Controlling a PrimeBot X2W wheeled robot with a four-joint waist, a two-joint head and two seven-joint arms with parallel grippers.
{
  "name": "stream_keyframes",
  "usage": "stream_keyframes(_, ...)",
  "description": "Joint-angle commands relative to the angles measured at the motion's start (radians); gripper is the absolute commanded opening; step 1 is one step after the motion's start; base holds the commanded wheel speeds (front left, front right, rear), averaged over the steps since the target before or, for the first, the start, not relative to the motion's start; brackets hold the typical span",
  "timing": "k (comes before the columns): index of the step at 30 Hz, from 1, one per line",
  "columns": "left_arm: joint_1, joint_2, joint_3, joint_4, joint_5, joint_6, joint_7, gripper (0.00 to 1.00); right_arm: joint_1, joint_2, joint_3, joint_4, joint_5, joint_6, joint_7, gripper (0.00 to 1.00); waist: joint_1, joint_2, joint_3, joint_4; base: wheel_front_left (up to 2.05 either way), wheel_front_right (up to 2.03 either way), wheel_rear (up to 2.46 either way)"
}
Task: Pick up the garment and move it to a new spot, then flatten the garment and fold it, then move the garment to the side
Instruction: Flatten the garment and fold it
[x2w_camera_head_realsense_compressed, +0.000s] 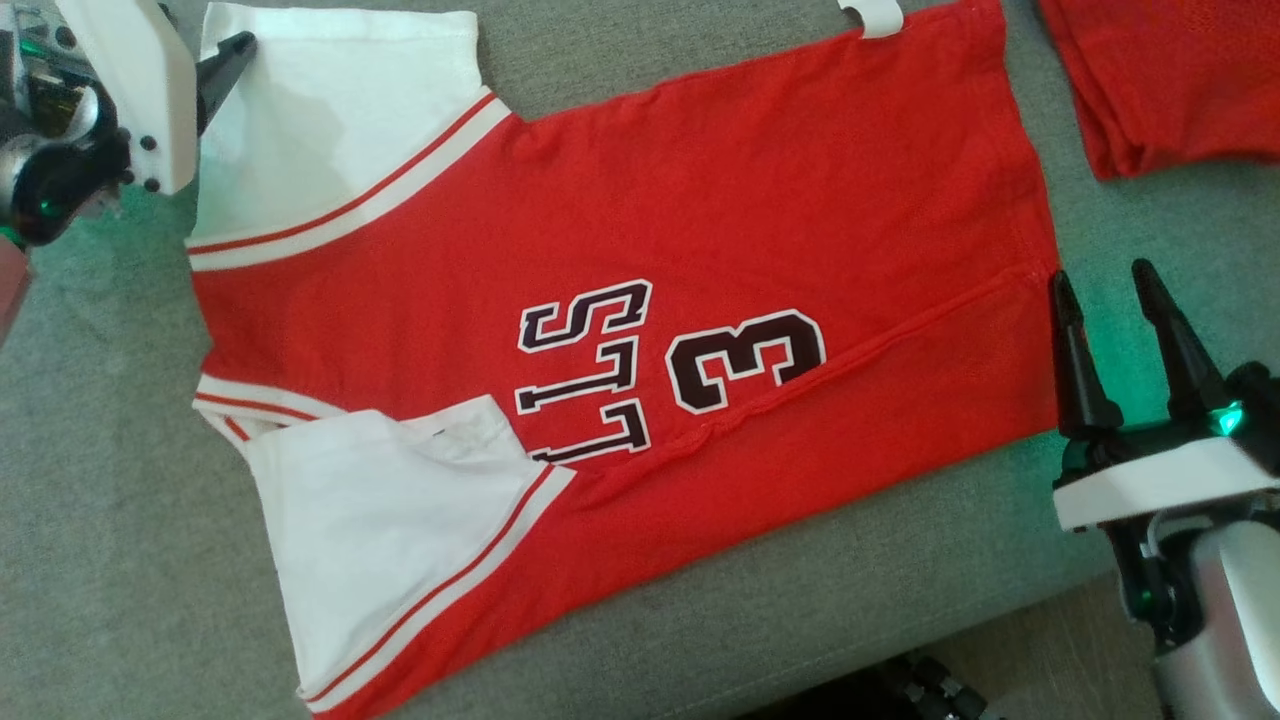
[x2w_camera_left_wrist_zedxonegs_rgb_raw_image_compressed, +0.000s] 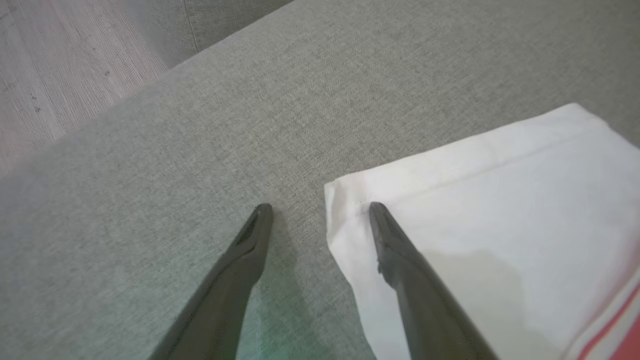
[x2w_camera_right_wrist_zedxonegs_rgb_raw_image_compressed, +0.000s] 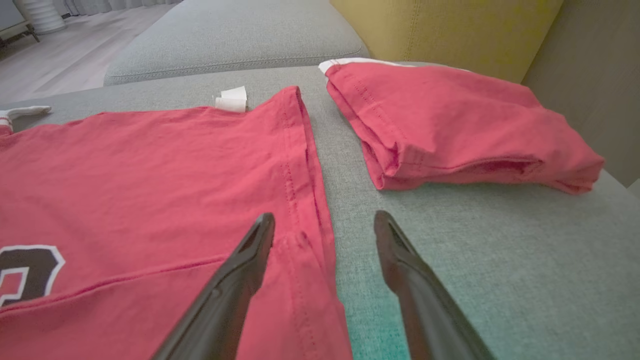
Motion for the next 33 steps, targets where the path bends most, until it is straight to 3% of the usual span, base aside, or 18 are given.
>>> stream_keyframes(1, -0.047, 0.048, 0.025, -0.024, -0.009, 0.002, -0.007, 1.00, 0.001, -0.018, 0.007, -0.023, -0.009, 0.007, -0.011, 1.00, 0.0000, 0.0000, 0.001, -0.001, 0.00, 0.00, 0.00)
stream_keyframes(5, -0.051, 0.060, -0.006, -0.040, -0.038, 0.002, -0.014, 1.00, -0.002, -0.019, 0.004, -0.021, -0.009, 0.007, -0.014, 1.00, 0.0000, 0.0000, 0.008, -0.006, 0.00, 0.00, 0.00)
stream_keyframes(6, -0.053, 0.063, -0.013, -0.044, -0.046, 0.002, -0.017, 0.91, -0.002, -0.019, 0.002, -0.020, -0.009, 0.007, -0.014, 1.00, 0.0000, 0.0000, 0.010, -0.007, 0.00, 0.00, 0.00)
stream_keyframes(9, -0.061, 0.072, -0.033, -0.053, -0.060, 0.002, -0.037, 0.78, -0.003, -0.017, 0.002, -0.018, -0.010, 0.007, -0.018, 1.00, 0.0000, 0.0000, 0.016, -0.012, 0.00, 0.00, 0.00)
stream_keyframes(11, -0.064, 0.079, -0.047, -0.055, -0.074, 0.002, -0.041, 0.47, -0.004, -0.014, 0.002, -0.017, -0.011, 0.007, -0.019, 1.00, 0.0000, 0.0000, 0.019, -0.015, 0.00, 0.00, 0.00)
stream_keyframes(12, -0.067, 0.082, -0.055, -0.057, -0.081, 0.002, -0.042, 0.40, -0.005, -0.013, 0.001, -0.016, -0.011, 0.007, -0.020, 1.00, 0.0000, 0.0000, 0.021, -0.016, 0.00, 0.00, 0.00)
stream_keyframes(15, -0.077, 0.089, -0.074, -0.061, -0.094, 0.002, -0.056, 0.00, -0.008, -0.014, -0.002, -0.016, -0.010, 0.007, -0.021, 1.00, 0.0000, 0.0000, 0.023, -0.017, 0.00, 0.00, 0.00)
stream_keyframes(23, -0.080, 0.092, -0.138, -0.053, -0.119, 0.002, -0.127, 0.00, -0.081, -0.042, 0.014, -0.043, -0.002, 0.007, 0.055, 1.00, 0.0000, 0.0000, -0.018, -0.007, 0.00, 0.00, 0.00)
stream_keyframes(33, -0.096, 0.079, -0.233, -0.078, -0.157, 0.002, -0.188, 0.00, -0.401, -0.059, 0.066, 0.126, 0.122, 0.007, 0.539, 1.00, 0.0000, 0.0000, -0.055, 0.047, 0.00, 0.00, 0.00)
